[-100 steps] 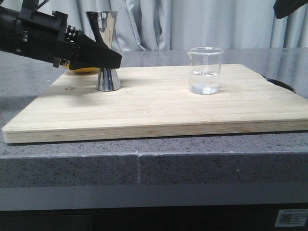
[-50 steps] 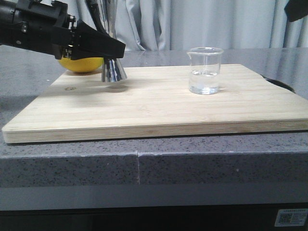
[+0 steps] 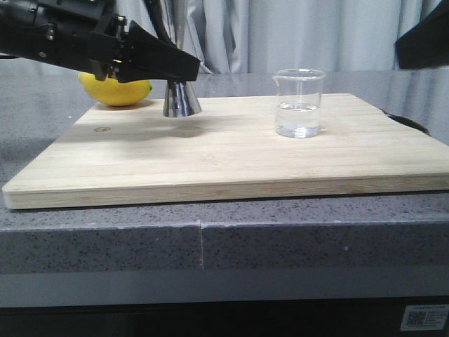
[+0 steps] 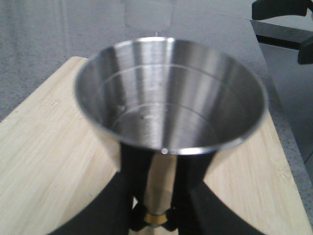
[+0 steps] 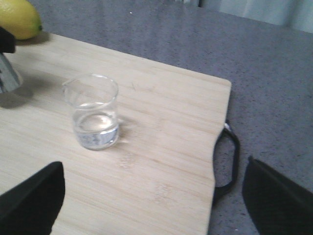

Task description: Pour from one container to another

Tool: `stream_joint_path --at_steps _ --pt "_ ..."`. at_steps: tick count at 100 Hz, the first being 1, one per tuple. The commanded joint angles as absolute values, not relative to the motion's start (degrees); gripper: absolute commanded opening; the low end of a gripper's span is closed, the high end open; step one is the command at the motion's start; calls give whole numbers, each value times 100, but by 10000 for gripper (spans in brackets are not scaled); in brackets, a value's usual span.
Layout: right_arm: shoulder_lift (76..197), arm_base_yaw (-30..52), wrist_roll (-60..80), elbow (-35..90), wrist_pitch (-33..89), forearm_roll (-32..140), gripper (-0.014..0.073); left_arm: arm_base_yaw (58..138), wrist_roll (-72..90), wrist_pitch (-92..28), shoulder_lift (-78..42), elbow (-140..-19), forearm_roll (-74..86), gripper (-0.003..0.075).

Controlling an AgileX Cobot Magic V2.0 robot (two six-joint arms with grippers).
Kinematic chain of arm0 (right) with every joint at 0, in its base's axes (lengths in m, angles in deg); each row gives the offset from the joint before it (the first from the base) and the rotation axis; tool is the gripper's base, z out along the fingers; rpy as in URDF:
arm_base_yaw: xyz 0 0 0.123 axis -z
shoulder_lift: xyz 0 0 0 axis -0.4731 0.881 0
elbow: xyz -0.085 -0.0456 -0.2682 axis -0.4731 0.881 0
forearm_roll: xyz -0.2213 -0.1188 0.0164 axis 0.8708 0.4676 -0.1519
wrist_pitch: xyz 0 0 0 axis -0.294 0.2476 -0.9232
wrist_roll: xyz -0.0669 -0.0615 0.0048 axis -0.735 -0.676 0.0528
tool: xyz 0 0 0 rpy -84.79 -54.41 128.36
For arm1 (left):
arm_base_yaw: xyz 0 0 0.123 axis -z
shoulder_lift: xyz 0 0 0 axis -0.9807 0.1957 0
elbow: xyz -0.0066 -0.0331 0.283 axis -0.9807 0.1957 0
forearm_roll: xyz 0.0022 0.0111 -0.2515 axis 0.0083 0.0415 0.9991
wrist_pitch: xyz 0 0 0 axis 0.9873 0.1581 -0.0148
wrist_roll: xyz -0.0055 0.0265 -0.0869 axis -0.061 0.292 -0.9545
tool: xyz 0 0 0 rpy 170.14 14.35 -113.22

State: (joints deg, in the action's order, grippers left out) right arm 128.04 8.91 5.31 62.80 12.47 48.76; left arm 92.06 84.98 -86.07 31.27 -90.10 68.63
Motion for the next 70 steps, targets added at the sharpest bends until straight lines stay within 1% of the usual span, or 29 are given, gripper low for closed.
stream_joint_path --at_steps 1,11,46,70 --pt "12844 600 507 6381 227 4723 666 9261 8462 -9171 2857 -9172 7242 -18" --pt "13058 387 507 6544 -223 4710 666 9261 8462 -9178 2857 -9172 7214 -19" --pt "14176 -50 829 6540 -1560 4748 666 9261 8364 -9207 2818 -9172 7080 -19" --pt "14958 -394 1416 6540 -2519 5162 666 9261 8354 -9234 2818 -9172 7070 -19"
